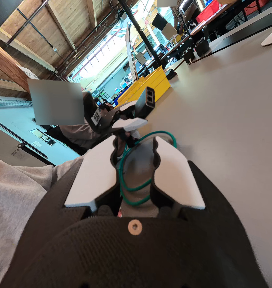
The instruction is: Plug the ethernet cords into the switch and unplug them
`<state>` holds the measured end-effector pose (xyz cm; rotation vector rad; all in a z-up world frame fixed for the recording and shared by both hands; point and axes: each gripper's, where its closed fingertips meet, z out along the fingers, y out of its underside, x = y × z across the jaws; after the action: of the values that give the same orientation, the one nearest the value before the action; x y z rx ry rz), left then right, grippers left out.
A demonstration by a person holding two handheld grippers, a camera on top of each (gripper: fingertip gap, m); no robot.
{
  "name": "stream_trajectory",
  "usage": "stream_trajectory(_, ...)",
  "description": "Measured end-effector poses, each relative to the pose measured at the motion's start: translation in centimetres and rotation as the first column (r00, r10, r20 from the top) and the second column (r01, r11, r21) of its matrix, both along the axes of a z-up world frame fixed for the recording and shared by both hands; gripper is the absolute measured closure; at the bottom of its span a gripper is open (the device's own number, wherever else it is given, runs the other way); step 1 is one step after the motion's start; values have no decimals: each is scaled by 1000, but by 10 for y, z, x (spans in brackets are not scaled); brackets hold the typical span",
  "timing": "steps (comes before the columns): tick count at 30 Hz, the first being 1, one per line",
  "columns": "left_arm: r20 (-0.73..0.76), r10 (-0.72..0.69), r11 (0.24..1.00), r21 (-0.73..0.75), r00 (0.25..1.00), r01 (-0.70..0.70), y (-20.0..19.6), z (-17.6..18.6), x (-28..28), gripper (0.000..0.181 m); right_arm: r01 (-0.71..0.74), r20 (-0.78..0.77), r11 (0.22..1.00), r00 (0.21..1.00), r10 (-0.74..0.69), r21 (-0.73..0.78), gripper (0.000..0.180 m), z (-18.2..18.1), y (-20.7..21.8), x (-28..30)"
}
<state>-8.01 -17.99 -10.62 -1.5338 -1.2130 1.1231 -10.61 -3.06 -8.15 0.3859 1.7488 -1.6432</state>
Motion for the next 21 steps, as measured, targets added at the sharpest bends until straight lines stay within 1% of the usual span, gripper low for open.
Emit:
stream_trajectory(2,-32,29,999,15,999,-28,-15,4,5,117,-2,-3,1000,1000,2,1,137,-1,0,0)
stream_trajectory(6,-70,55,996,-65,996,-59,-27,7,7,117,3,-59,1000,998,-1,19,139,-5,-5,3)
stream_trajectory(9,-79,46,992,-115,996,-55,-27,7,2,117,22,-161,999,987,-17,33,139,-3,-12,6)
stream_trajectory(12,-87,29,990,-134,996,-40,-22,7,0,117,22,-311,1000,950,-15,18,140,12,-24,16)
stream_trajectory(15,-97,33,991,-127,995,-45,-23,8,0,117,10,-496,1000,868,-15,-14,144,38,-43,30)
stream_trajectory(18,-112,48,994,-94,993,-58,-28,11,1,117,-35,-617,994,786,-35,-102,150,87,-78,54)
stream_trajectory(19,-111,51,995,-84,992,-61,-29,11,0,117,-78,-632,989,774,-18,-124,151,106,-93,69)
stream_trajectory(21,-117,49,995,-77,992,-58,-30,12,1,117,-218,-666,968,741,82,-123,150,137,-128,111)
